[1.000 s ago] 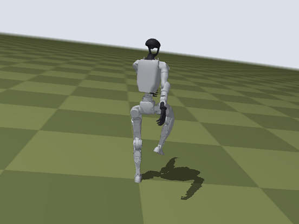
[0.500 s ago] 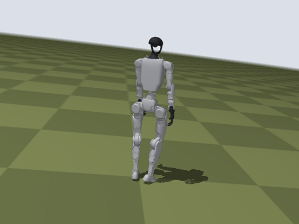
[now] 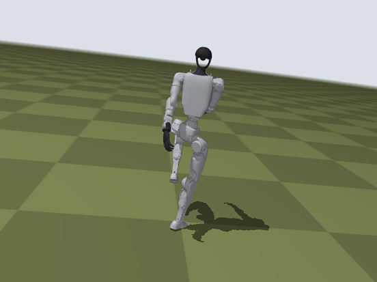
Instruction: Upper body actions
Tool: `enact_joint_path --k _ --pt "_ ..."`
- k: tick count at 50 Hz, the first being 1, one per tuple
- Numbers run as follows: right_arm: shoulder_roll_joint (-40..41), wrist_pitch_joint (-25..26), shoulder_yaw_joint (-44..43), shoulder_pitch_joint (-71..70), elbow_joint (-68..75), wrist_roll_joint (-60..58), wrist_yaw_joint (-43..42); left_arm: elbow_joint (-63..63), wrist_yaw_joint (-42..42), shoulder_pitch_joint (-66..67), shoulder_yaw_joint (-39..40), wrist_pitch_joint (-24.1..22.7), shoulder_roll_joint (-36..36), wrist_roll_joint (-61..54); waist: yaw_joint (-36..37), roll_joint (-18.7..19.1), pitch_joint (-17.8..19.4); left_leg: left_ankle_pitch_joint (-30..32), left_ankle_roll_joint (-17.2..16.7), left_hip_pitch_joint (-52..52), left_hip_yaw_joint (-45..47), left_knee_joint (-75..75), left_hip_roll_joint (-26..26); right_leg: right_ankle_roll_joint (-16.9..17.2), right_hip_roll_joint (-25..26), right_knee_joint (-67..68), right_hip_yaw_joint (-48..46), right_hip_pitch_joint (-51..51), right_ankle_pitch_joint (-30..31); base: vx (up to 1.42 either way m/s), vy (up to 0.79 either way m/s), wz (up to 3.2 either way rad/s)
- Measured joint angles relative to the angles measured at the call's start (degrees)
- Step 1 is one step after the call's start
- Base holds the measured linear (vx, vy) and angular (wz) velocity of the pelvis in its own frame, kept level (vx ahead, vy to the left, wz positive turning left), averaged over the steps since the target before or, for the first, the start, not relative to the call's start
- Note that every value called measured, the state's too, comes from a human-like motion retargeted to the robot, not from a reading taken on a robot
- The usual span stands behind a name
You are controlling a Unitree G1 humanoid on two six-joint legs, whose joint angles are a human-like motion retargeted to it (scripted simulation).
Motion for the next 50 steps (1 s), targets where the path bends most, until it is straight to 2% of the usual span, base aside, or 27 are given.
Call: enact_joint_path --k 4,7,10,12,17,23,26,29,33,37,40,43,46,48,50 --pt "-0.5 -1.7 0.1 -2.4 -1.1 -3.3 -3.1 0.0 0.2 2.6 1.0 1.5 -1.3 -0.4 4.3 -2.3 1.6 -2.2 -0.9 -3.7 3.8 -0.7 0.6 -0.7 -2.2 1.8 1.8 -1.3 -0.3 0.00 0.00 -0.49" --pt "-1.0 -1.9 0.2 -2.3 0.1 -3.6 -1.9 0.0 -0.4 1.3 1.1 1.2 -1.0 -0.8 4.8 -1.9 2.0 -2.2 -1.0 -2.4 2.6 -1.7 0.2 -1.0 -1.5 2.7 1.3 -1.1 -0.9 -0.02 -0.05 0.21" --pt "-1.0 -1.8 0.3 0.0 1.7 -3.6 -0.4 0.0 -0.5 -0.4 1.0 -0.8 -0.7 -0.6 3.6 -1.4 -0.1 -2.1 -1.3 2.0 1.1 -3.5 -0.6 -0.4 -1.1 1.3 -0.1 -0.8 -0.7 -0.01 0.00 0.54" --pt "-1.4 -2.1 0.1 2.1 2.7 -3.6 -0.5 -0.1 -1.1 -3.1 1.7 -1.9 0.2 -0.5 1.3 0.4 -2.1 -1.4 -1.7 5.3 -1.8 -6.3 -2.3 -0.4 0.7 1.1 -2.5 -0.7 -1.3 0.03 0.03 0.83" --pt "-0.8 -2.6 1.2 8.4 6.1 -1.9 -2.2 -2.5 -0.9 -7.3 3.0 -3.2 1.4 -2.8 -5.6 2.0 -7.3 0.9 -0.6 20.8 -1.8 -22.6 -8.9 0.8 2.0 -0.3 -7.4 -0.7 -1.8 0.05 -0.02 0.93" --pt "-2.0 -2.6 3.4 14.7 9.0 -2.0 -2.4 -7.3 0.6 -12.7 2.3 -4.3 3.7 -4.4 -13.3 3.7 -10.0 2.4 -0.9 39.3 -5.3 -48.8 -17.4 2.7 2.7 -0.2 -12.7 0.3 -3.3 0.09 -0.04 0.67" --pt "-2.6 -2.4 3.5 17.4 9.9 -3.1 -2.6 -8.8 1.2 -14.8 1.4 -4.7 4.8 -4.0 -16.2 4.6 -11.4 2.6 -1.1 46.7 -6.6 -62.3 -20.0 3.2 3.6 -0.5 -14.4 0.1 -3.5 0.12 -0.03 0.47" --pt "-3.5 -2.3 3.0 19.6 10.6 -3.6 -3.0 -9.8 1.8 -17.1 0.7 -4.8 5.6 -4.3 -17.9 6.0 -11.9 -1.2 -3.1 52.9 -7.0 -74.3 -21.7 3.5 5.2 -0.6 -15.4 0.2 -3.7 0.12 -0.01 0.28" --pt "-5.8 -2.2 1.8 22.3 11.7 -6.4 -3.7 -10.1 2.5 -19.8 0.1 -5.2 5.5 -5.7 -20.2 7.4 -12.7 -5.8 -2.6 56.3 -8.1 -83.1 -22.7 4.4 6.3 -1.2 -16.7 0.7 -3.6 0.22 0.05 0.37" --pt "-9.3 -2.2 0.0 25.9 13.9 -11.1 -4.7 -7.7 3.9 -23.9 -1.5 -5.8 5.2 -7.0 -22.7 8.2 -13.7 -8.5 0.5 56.4 -10.1 -86.5 -24.3 5.7 5.6 -0.6 -19.0 0.2 -3.6 0.29 0.08 0.50" --pt "-11.9 -0.7 -1.6 29.6 17.3 -13.3 -5.6 -4.4 4.8 -27.7 -3.9 -5.9 5.4 -7.2 -22.9 8.2 -13.2 -9.3 2.4 56.9 -10.9 -87.0 -25.0 6.7 4.6 1.8 -20.3 0.1 -3.7 0.36 0.07 0.23" --pt "-13.6 2.7 -4.9 33.3 22.1 -13.8 -5.6 -2.7 5.6 -31.7 -6.5 -5.6 4.9 -7.6 -22.8 8.0 -12.0 -9.5 3.3 57.6 -11.6 -86.8 -24.9 7.3 2.6 8.7 -22.2 -1.8 0.1 0.34 0.07 0.11" --pt "-15.1 4.4 -9.1 36.9 27.0 -14.0 -5.5 -2.2 6.9 -36.4 -8.1 -6.2 3.1 -13.2 -22.7 9.7 -11.4 -9.4 4.2 57.0 -11.4 -86.6 -22.9 8.6 -2.0 26.3 -22.2 -10.6 12.0 0.24 0.05 -0.21" --pt "-16.4 4.6 -10.5 39.4 29.7 -14.6 -6.6 -2.5 7.8 -40.7 -7.4 -7.2 1.6 -19.0 -22.9 10.4 -10.3 -9.1 4.8 56.8 -10.1 -86.7 -22.2 6.5 -2.4 39.8 -16.2 -19.5 18.0 0.10 0.07 -0.55" --pt "-18.1 6.0 -11.1 41.7 32.2 -16.3 -8.1 -4.2 7.3 -46.2 -6.9 -8.5 0.9 -23.9 -24.4 11.2 -8.1 -8.9 5.7 57.3 -9.4 -86.6 -22.0 4.1 -4.1 54.5 -14.0 -27.9 15.7 0.02 0.14 -0.23"
